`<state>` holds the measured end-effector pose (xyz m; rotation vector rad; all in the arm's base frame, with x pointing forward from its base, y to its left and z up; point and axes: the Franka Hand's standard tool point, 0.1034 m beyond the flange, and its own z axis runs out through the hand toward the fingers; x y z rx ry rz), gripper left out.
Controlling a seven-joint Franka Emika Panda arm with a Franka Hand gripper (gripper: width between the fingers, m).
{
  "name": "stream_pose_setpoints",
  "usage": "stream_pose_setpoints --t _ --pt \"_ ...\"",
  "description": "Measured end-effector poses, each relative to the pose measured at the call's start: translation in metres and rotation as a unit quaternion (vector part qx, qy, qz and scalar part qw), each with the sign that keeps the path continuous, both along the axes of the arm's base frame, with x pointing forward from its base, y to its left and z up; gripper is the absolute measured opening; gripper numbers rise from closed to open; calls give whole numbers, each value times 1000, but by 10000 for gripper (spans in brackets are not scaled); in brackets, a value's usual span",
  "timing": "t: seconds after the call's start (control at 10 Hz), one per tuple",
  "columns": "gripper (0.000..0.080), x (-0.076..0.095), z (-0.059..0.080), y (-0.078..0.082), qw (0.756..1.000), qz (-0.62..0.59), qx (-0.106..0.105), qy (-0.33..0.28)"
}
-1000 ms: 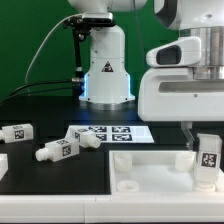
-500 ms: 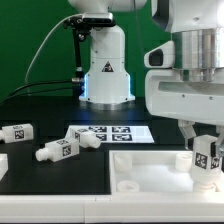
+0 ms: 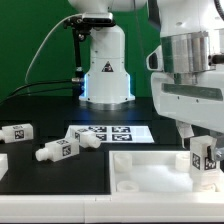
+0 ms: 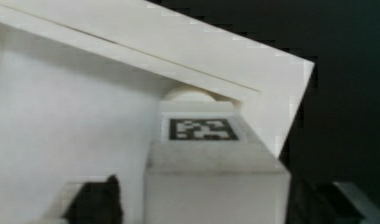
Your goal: Assemble square table
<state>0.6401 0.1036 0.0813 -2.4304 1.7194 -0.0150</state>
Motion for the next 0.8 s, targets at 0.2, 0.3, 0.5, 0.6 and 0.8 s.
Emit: stream_pose_setpoints --t 0.2,0.3,0.5,0.6,0.8 --pt "606 2 2 1 986 162 -28 -27" --pt "641 2 3 9 970 237 -43 -37" --pt "647 3 5 15 934 348 -58 -52" --pt "647 3 4 15 923 376 -62 -54" --pt "649 6 9 16 845 523 -92 -64"
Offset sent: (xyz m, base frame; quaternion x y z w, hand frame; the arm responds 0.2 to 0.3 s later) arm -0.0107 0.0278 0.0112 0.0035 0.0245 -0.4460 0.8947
